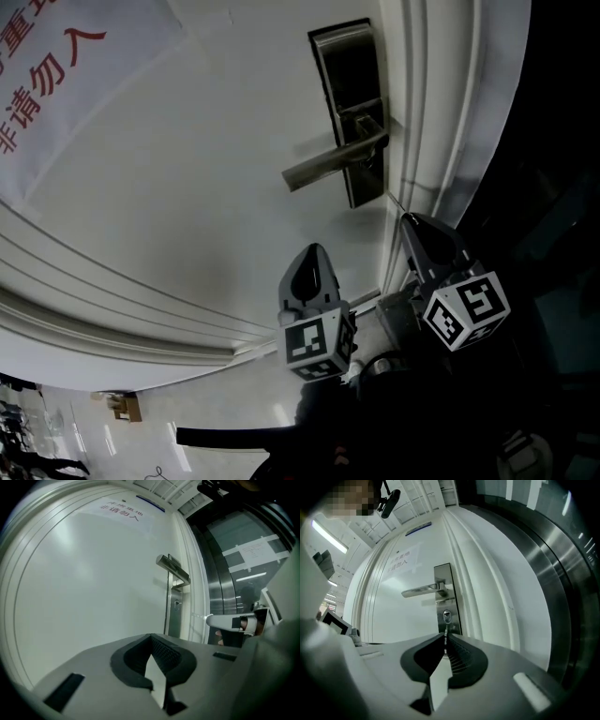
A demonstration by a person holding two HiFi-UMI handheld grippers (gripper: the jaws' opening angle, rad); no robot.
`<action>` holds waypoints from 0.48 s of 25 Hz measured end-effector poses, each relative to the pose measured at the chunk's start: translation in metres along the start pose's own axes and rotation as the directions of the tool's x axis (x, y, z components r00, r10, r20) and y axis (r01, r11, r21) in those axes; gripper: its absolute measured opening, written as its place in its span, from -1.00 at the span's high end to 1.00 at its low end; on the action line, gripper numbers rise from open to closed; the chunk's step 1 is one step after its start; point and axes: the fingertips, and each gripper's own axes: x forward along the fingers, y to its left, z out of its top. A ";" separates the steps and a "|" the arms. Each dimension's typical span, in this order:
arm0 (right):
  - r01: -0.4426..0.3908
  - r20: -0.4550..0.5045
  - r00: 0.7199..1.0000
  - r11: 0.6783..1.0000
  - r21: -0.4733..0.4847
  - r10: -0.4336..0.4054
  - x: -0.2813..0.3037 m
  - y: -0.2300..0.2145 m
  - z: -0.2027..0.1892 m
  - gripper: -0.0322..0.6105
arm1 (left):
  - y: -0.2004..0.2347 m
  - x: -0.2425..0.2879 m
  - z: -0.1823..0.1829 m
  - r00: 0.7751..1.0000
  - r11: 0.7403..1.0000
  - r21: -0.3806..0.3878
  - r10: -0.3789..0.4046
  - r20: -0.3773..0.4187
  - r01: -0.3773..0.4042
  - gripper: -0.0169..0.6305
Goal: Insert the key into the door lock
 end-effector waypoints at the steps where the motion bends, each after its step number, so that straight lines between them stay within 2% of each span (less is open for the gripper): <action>1: 0.003 0.000 1.000 1.000 -0.026 -0.003 0.003 -0.001 0.002 0.86 | 0.000 0.003 0.002 1.000 1.000 0.002 -0.010 0.003 0.010 0.94; 4: 0.011 0.005 1.000 0.992 -0.122 -0.011 0.011 -0.004 0.010 0.86 | -0.002 0.012 0.004 0.999 0.999 0.006 -0.045 0.005 0.045 0.95; 7: 0.018 -0.001 1.000 0.970 -0.240 -0.019 0.018 -0.005 0.017 0.86 | -0.005 0.019 0.003 0.997 0.997 0.013 -0.077 0.007 0.077 0.94; 12: 0.040 -0.025 0.998 0.881 -0.471 -0.059 0.025 -0.007 0.024 0.86 | -0.008 0.025 -0.001 0.995 0.995 -0.013 -0.099 -0.018 0.098 0.94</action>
